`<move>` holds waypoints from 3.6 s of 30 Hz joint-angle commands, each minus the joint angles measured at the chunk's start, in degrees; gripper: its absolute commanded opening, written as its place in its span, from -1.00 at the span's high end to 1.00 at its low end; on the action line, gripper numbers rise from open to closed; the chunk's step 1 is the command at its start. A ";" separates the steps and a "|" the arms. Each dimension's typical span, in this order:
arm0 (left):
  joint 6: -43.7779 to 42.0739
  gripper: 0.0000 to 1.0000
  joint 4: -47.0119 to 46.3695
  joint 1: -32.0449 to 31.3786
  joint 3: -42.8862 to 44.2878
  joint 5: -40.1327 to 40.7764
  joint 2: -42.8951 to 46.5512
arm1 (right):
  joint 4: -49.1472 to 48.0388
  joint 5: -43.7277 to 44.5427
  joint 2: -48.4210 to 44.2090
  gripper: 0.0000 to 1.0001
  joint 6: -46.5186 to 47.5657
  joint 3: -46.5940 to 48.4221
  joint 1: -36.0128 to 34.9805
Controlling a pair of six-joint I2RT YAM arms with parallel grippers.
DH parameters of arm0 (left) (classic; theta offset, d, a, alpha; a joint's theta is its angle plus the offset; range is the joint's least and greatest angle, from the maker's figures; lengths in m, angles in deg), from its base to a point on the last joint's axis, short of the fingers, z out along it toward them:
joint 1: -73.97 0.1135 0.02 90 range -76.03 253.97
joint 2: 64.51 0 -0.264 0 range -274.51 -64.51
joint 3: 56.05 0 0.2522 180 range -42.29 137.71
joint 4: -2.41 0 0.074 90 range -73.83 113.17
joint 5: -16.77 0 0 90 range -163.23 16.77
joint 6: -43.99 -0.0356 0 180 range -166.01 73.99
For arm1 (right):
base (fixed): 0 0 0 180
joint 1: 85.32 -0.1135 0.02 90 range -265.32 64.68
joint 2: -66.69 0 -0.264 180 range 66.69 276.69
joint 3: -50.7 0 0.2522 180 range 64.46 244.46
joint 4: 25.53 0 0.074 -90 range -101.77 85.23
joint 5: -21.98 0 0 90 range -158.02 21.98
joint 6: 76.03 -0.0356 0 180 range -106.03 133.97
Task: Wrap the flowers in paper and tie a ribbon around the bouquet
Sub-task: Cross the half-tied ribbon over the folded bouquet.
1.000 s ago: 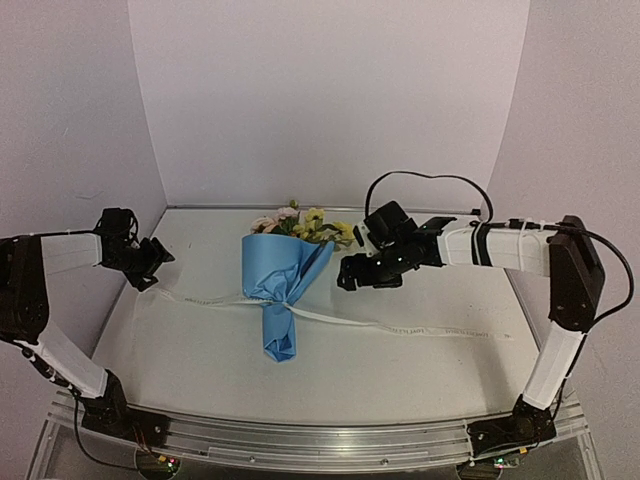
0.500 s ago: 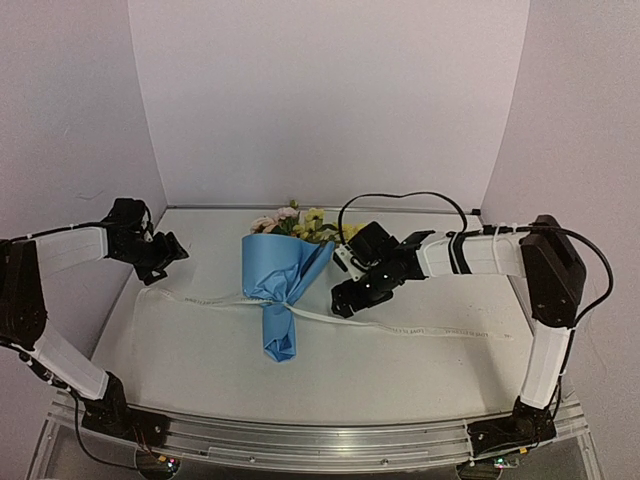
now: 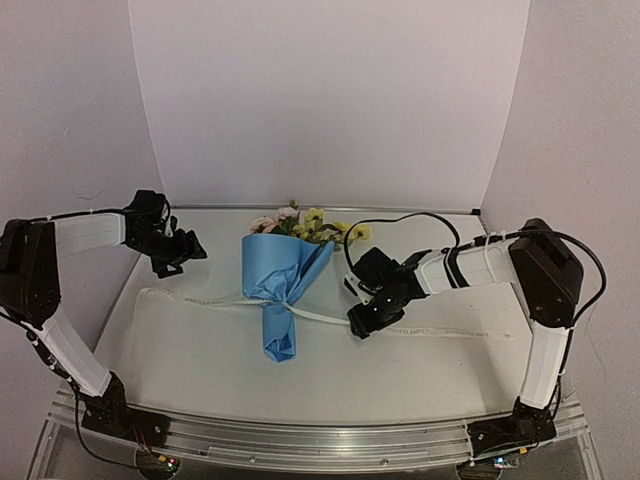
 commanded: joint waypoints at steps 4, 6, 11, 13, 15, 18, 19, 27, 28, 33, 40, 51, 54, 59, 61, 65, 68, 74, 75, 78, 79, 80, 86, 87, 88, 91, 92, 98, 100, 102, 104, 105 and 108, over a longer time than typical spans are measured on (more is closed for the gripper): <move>-8.97 -0.63 4.86 -6.35 6.54 2.96 -2.95 | 0.45 10.39 -3.25 0.34 -3.89 -2.57 0.12; -10.57 -0.63 5.63 -8.77 7.12 4.83 -3.57 | 0.51 11.62 -4.44 0.56 -5.08 -3.34 0.94; -15.31 -0.64 4.44 -15.49 5.70 8.23 -3.78 | 0.67 13.11 -8.21 0.86 -7.35 -5.75 4.03; -16.33 -0.64 2.76 -17.18 4.41 8.63 -3.83 | 0.93 13.72 -9.57 0.93 -8.23 -6.44 5.31; -17.24 -0.63 0.91 -17.90 2.73 7.77 -3.71 | 1.42 14.18 -10.64 1.00 -9.08 -7.02 6.62; -19.86 -0.60 -2.32 -19.80 0.60 8.57 -2.87 | 2.03 14.37 -12.44 1.00 -10.45 -7.97 9.13; -20.99 -0.58 -3.16 -20.43 -0.19 8.57 -2.64 | 2.19 14.45 -12.94 1.00 -10.78 -8.23 9.77; -27.76 -0.57 -5.22 -26.76 -2.36 10.53 -5.40 | 3.19 13.72 -14.28 1.00 -12.27 -8.68 13.54; -28.45 -0.57 -5.26 -27.07 -2.34 10.13 -5.81 | 3.17 13.44 -14.32 1.00 -12.23 -8.67 13.70; -32.26 -0.56 -4.22 -28.57 -0.10 8.75 -9.83 | 3.12 12.35 -14.12 0.90 -12.08 -8.36 13.76; -31.93 -0.54 -6.82 -30.21 1.30 6.82 -12.98 | 2.78 10.81 -13.17 0.86 -12.34 -7.74 13.76; -28.21 0.69 -10.49 -30.22 2.05 13.81 -15.26 | 2.40 7.52 -12.85 0.78 -12.39 -6.55 13.71; -27.78 0.84 -12.30 -29.96 0.83 15.60 -12.69 | 2.05 6.00 -12.62 0.66 -12.08 -6.62 13.59; -25.49 0.91 -13.83 -25.47 0.68 12.65 -8.90 | 1.37 4.43 -12.28 0.37 -11.03 -6.43 12.20; -25.02 0.92 -14.57 -23.84 0.78 10.85 -7.33 | 1.37 4.13 -11.63 0.26 -10.58 -5.64 11.19; -24.60 0.93 -14.50 -21.31 2.30 5.11 -5.94 | 1.37 4.14 -9.90 0.12 -10.46 -3.79 10.00; -26.17 0.93 -10.63 -21.27 4.94 -1.11 -6.29 | 1.38 2.58 -9.97 0.02 -10.64 -2.31 8.88; -25.87 0.74 -5.90 -21.68 6.41 -8.26 -4.29 | 1.38 2.12 -9.98 -0.21 -10.95 0.35 6.56; -25.86 0.68 -5.74 -21.80 6.28 -9.04 -3.78 | 1.37 1.99 -9.74 -0.22 -11.07 0.60 6.34; -25.88 0.64 -4.66 -22.49 6.78 -11.29 -3.97 | 1.38 1.65 -8.90 -0.22 -11.24 1.53 5.76; -25.87 0.63 -4.41 -23.16 7.10 -11.89 -4.51 | 1.37 1.74 -8.72 -0.23 -11.30 1.81 5.57; -25.78 0.62 -4.38 -23.83 7.54 -12.30 -5.14 | 1.37 1.81 -8.61 -0.24 -11.38 2.08 5.41; -21.11 0.60 -11.17 -27.81 11.10 -12.92 -10.89 | 1.28 1.81 -8.58 -0.31 -12.05 2.37 5.12; -20.71 0.54 -11.85 -28.44 12.31 -12.54 -12.07 | 1.23 1.76 -8.58 -0.33 -12.12 2.33 5.02; -20.50 0.47 -12.15 -29.00 13.29 -12.17 -13.13 | 1.16 1.71 -8.64 -0.35 -12.26 2.28 4.94; -19.74 0.33 -12.15 -29.72 15.61 -11.35 -15.47 | 1.03 1.82 -9.06 -0.37 -12.57 2.23 4.64; -19.58 0.29 -11.93 -29.75 16.03 -10.64 -15.92 | 1.02 1.91 -9.20 -0.37 -12.62 2.30 4.54; -19.17 -0.06 -13.30 -29.68 12.52 -5.92 -11.19 | 1.11 2.11 -10.06 -0.39 -12.70 3.00 3.64; -19.65 -0.19 -13.55 -29.69 10.97 -5.54 -8.39 | 1.15 2.00 -9.97 -0.42 -12.77 3.59 3.21; -20.36 -0.25 -12.61 -29.69 9.88 -4.41 -6.69 | 1.24 2.06 -9.90 -0.43 -12.70 4.21 2.76; -21.06 -0.27 -10.48 -29.62 8.61 -1.24 -5.27 | 1.45 2.32 -9.91 -0.43 -12.70 4.96 2.46; -21.24 -0.27 -9.60 -29.55 7.66 0.54 -4.51 | 1.56 2.43 -9.93 -0.43 -12.70 5.28 2.33; -20.58 -0.24 -9.10 -28.80 3.54 3.63 -1.02 | 1.71 2.65 -10.16 -0.43 -12.75 5.38 2.22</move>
